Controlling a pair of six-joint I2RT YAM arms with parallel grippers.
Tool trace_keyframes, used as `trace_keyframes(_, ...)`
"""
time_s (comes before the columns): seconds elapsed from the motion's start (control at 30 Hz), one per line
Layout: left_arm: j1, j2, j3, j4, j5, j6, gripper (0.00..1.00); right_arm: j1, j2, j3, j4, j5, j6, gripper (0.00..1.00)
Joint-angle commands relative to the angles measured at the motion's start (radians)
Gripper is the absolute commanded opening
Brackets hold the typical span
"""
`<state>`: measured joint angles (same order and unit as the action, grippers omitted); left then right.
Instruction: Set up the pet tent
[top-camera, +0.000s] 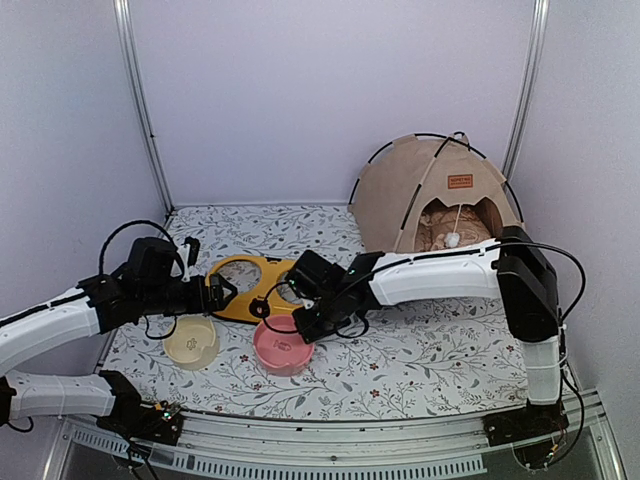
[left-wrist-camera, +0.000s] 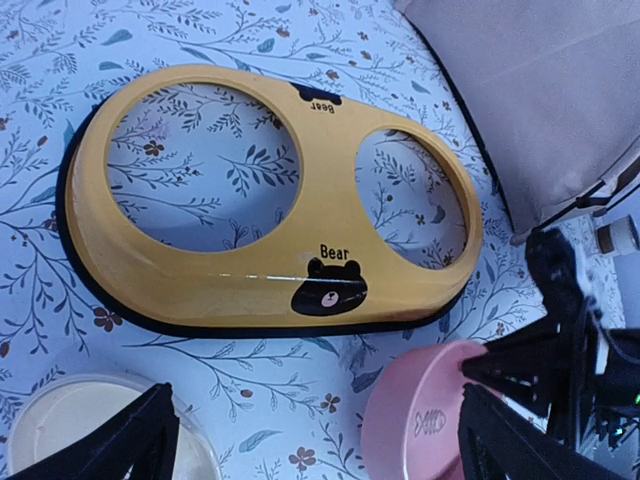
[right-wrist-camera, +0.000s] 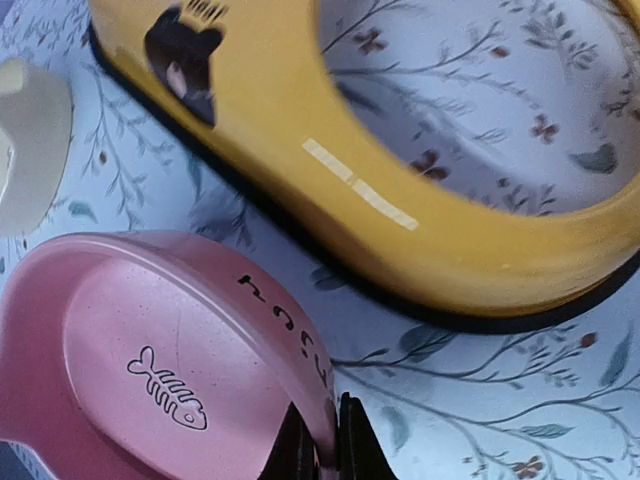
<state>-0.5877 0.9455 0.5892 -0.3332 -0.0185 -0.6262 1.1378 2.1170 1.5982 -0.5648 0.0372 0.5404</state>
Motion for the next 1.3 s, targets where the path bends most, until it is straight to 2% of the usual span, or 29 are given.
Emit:
trace_keyframes(0.0,0.018,-0.024,0.013,0.001,-0.014,0.004,0.98,-0.079,-0.108,0.063,0.052,0.033,-0.041,0.00)
trace_keyframes(0.33,0.028,-0.036,0.009,0.000,0.014,0.005,0.98,-0.233,-0.017,0.238,0.053,0.101,-0.106,0.00)
trace_keyframes(0.53,0.029,-0.039,0.019,-0.014,0.014,0.006,0.98,-0.267,0.075,0.326,0.056,0.102,-0.133,0.00)
trace_keyframes(1.27,0.030,-0.003,0.032,-0.004,0.035,0.001,0.98,-0.310,0.173,0.328,0.002,0.106,-0.146,0.00)
